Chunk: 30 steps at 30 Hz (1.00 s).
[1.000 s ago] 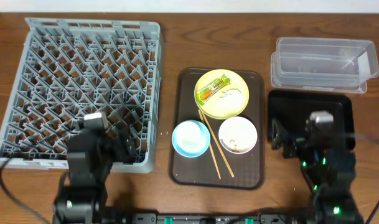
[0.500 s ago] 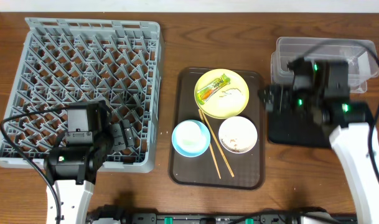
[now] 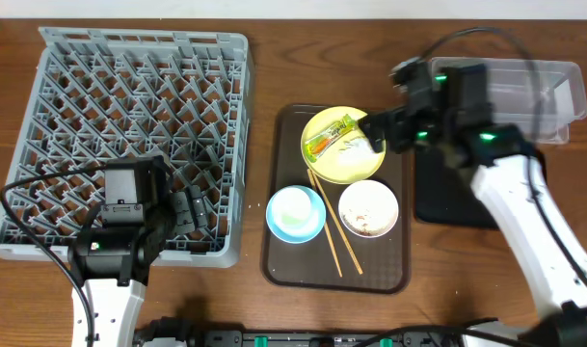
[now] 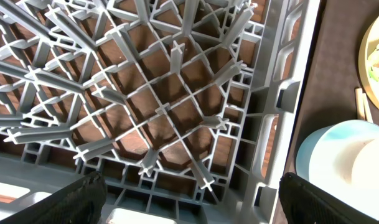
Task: Sort waste into correct bins and load items into the dishwasher
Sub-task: 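Reach the right gripper to the yellow plate and grasp the white tissue, then carry the tissue with the right gripper and drop it into the clear bin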
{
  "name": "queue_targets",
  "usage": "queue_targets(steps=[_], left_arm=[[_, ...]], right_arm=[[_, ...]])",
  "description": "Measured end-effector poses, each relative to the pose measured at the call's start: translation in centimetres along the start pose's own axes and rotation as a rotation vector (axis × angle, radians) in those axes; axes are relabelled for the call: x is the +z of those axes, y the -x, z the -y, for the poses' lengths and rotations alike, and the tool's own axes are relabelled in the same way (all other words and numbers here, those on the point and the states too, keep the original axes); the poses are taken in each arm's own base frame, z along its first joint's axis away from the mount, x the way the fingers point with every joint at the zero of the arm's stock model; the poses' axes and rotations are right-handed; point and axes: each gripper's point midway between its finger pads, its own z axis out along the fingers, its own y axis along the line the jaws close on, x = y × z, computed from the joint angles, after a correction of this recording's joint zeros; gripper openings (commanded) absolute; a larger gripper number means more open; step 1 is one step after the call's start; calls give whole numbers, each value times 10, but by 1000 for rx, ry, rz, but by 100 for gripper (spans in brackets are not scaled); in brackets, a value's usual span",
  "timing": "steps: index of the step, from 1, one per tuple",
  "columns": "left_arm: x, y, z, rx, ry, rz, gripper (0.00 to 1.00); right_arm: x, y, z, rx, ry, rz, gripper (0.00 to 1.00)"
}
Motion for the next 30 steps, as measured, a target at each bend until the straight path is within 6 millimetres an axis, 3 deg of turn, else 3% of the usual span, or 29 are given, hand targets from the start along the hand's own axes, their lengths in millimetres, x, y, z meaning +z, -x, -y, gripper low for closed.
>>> queue_targets(steps=[4, 10, 17, 22, 24, 28, 30], left_arm=[[0, 0, 0, 0, 0, 0, 90], [0, 0, 0, 0, 0, 0, 90], [0, 0, 0, 0, 0, 0, 90], [0, 0, 0, 0, 0, 0, 89], [0, 0, 0, 0, 0, 0, 89], [0, 0, 0, 0, 0, 0, 89], [0, 0, 0, 0, 0, 0, 89]], right_arm=[[37, -23, -6, -51, -36, -101, 89], [85, -63, 14, -73, -172, -248, 87], [115, -87, 32, -19, -237, -314, 80], [126, -101, 39, 23, -256, -347, 66], [131, -108, 41, 38, -263, -365, 66], [138, -120, 46, 65, -279, -397, 49], [139, -117, 46, 79, -282, -384, 33]])
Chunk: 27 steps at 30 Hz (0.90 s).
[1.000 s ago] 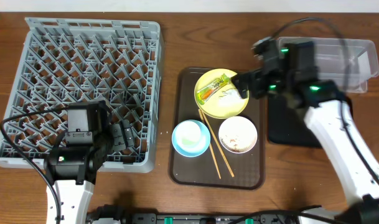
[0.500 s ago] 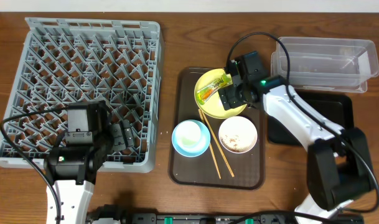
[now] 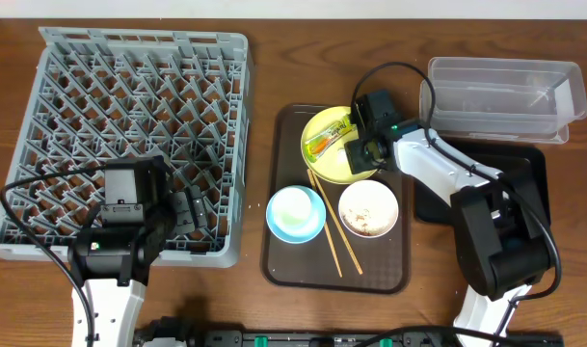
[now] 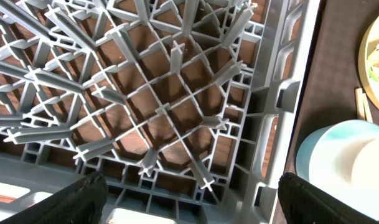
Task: Sort waste into correct bins and load items into the dishwasher
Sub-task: 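Carry the tissue with the right gripper and drop it into the clear bin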
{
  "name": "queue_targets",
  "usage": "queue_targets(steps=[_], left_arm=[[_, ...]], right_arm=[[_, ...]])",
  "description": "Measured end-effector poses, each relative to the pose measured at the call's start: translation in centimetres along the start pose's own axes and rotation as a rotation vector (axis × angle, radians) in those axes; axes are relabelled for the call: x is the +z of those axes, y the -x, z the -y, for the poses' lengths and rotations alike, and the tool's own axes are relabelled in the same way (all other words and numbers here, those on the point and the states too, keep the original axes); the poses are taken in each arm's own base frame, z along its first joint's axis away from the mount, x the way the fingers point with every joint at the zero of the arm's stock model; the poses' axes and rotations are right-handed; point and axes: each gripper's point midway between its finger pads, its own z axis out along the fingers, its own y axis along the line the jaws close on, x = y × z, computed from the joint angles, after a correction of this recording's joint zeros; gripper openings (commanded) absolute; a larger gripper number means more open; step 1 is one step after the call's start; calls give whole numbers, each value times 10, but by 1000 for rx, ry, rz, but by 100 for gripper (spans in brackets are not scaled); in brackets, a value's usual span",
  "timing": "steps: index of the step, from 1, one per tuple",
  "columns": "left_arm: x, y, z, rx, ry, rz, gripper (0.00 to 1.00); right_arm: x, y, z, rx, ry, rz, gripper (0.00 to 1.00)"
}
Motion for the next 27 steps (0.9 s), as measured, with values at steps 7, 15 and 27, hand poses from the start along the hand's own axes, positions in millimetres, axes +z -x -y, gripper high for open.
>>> queue_targets(steps=[7, 15, 27], left_arm=[[0, -1, 0, 0, 1, -3, 89], [0, -1, 0, 0, 1, -3, 89], [0, -1, 0, 0, 1, -3, 89]], right_arm=[[-5, 12, -1, 34, 4, 50, 1], [-80, 52, 15, 59, -84, 257, 1], [-149, 82, 52, 168, -107, 450, 45]])
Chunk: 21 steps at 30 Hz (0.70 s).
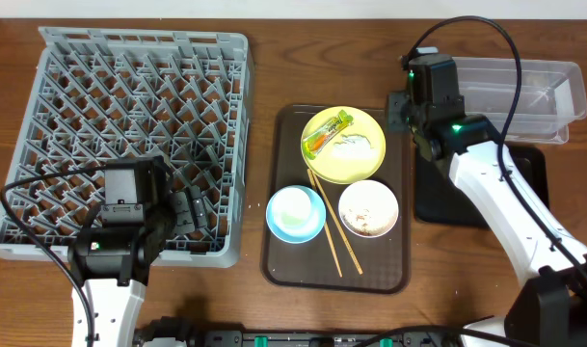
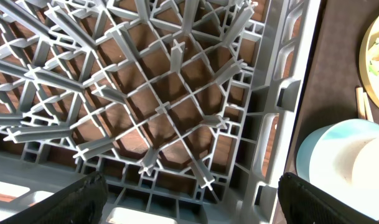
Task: Sort waste into correct bins and load items into the dishwasher
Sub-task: 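Carry the tissue with the right gripper and drop it into the clear bin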
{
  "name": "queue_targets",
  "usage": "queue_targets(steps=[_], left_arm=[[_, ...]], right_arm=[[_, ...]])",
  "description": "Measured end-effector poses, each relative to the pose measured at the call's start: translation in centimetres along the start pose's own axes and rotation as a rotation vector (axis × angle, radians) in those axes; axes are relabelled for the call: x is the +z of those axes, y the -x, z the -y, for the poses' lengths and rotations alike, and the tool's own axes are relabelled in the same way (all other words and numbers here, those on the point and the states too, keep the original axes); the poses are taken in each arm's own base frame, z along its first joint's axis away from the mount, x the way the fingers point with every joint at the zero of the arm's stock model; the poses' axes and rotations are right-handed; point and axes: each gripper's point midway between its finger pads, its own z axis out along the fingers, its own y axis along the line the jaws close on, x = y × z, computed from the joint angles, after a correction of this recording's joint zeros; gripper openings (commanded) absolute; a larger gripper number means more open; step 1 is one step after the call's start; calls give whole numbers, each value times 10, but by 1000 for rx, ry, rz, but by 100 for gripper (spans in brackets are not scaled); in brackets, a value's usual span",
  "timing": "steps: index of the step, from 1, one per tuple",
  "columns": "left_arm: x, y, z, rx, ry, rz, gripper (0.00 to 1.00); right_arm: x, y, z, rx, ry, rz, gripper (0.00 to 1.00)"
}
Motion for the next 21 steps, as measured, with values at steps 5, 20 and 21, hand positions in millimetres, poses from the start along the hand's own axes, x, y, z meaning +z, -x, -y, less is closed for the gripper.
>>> queue_targets(steps=[5, 20, 21], left_arm=[[0, 0, 0, 0, 0, 0, 89], [0, -1, 0, 0, 1, -3, 89], [0, -1, 0, 0, 1, -3, 89]], right_arm=[[22, -30, -22, -29, 81, -112, 59], [95, -126, -43, -89, 90, -385, 59], [97, -129, -42, -90, 88, -395, 56]])
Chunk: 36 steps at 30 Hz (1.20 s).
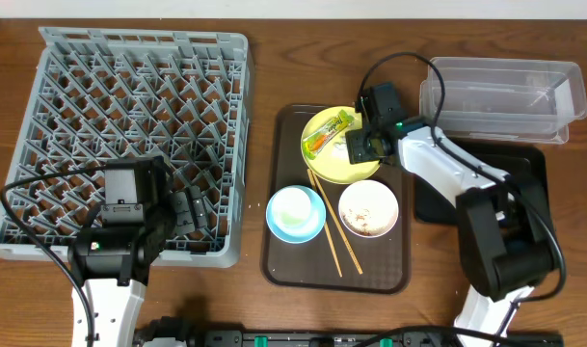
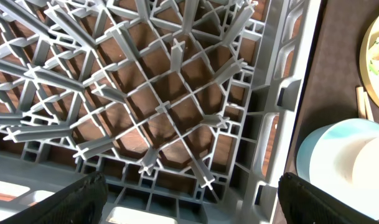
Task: Sort waste into correct bins and load items into the dishwasher
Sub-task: 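Carry the tissue with the right gripper and drop it into the clear bin, then move the right gripper back to the plate and grasp the green wrapper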
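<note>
A brown tray [image 1: 389, 275] carries a yellow plate [image 1: 324, 164] with a green and orange wrapper [image 1: 329, 134] on it. The tray also holds a white cup on a blue plate [image 1: 295, 214], a white bowl [image 1: 368, 208] and wooden chopsticks [image 1: 333, 231]. My right gripper [image 1: 360, 146] is low over the right part of the yellow plate, covering what lies there; its jaws cannot be made out. My left gripper [image 2: 189, 208] stands open above the lower right corner of the grey dish rack [image 1: 129, 96], with nothing between its fingers [image 2: 83, 196].
A clear plastic bin [image 1: 500, 96] stands at the back right, and a black bin [image 1: 481, 207] lies in front of it under the right arm. The blue plate [image 2: 313, 155] and the rack's rim [image 2: 279, 99] show in the left wrist view.
My right gripper was up beside the left end of the clear bin and is now down on the right part of the yellow plate, covering the white scrap there. The left arm has not moved.
My right gripper first hung above the plate's right edge. Then it was low on the plate. After that it stood by the clear bin, with the white scrap and wrapper still on the plate. Now it is at the plate again. The left gripper stayed open over the rack.
</note>
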{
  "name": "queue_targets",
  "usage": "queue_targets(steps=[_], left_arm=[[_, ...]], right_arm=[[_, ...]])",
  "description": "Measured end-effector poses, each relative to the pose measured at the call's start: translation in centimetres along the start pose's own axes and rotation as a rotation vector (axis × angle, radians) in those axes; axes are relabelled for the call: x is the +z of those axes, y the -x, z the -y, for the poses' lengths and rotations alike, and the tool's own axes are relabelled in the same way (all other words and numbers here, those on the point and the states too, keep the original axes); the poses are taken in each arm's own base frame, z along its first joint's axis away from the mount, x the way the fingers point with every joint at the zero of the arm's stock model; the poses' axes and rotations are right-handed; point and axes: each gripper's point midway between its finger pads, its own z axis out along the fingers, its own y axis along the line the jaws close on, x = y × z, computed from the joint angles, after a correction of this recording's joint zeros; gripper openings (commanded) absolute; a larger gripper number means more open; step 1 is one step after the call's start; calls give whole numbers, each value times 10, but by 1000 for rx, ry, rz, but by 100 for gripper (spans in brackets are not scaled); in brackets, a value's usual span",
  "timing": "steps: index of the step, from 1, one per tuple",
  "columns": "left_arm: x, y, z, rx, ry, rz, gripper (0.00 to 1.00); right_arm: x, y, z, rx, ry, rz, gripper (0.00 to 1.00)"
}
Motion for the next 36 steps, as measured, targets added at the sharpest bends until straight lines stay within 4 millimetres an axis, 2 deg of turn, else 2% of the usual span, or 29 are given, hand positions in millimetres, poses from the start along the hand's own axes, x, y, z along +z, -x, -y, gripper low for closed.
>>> queue_targets(steps=[1, 3, 5, 10, 12, 14, 16, 18, 22, 24, 26, 29, 31, 33, 36], left_arm=[[0, 0, 0, 0, 0, -1, 89], [0, 0, 0, 0, 0, -1, 89], [0, 0, 0, 0, 0, -1, 89], [0, 0, 0, 0, 0, -2, 89], [0, 0, 0, 0, 0, -2, 89], [0, 0, 0, 0, -2, -2, 89], [0, 0, 0, 0, -2, -2, 89], [0, 0, 0, 0, -2, -2, 89], [0, 0, 0, 0, -2, -2, 89], [0, 0, 0, 0, -2, -2, 89], [0, 0, 0, 0, -2, -2, 89], [0, 0, 0, 0, -2, -2, 89], [0, 0, 0, 0, -2, -2, 89], [0, 0, 0, 0, -2, -2, 89], [0, 0, 0, 0, -2, -2, 89]], right_arm=[[4, -3, 0, 0, 0, -10, 47], [6, -2, -1, -1, 0, -9, 21], [6, -1, -3, -1, 6, -5, 1], [3, 1, -5, -2, 17, 3, 1], [-4, 5, -5, -1, 16, 20, 1], [-19, 16, -3, 2, 6, 65, 1], [-45, 34, 5, 14, -18, 141, 1], [-85, 57, 23, 45, -72, 257, 2], [-150, 89, 72, 138, -203, 450, 7], [-169, 96, 103, 196, -274, 502, 17], [-175, 95, 136, 251, -340, 512, 22], [-176, 91, 181, 328, -417, 512, 48], [-176, 89, 203, 366, -443, 517, 63], [-178, 89, 216, 380, -439, 526, 68], [-178, 94, 213, 366, -384, 541, 72]])
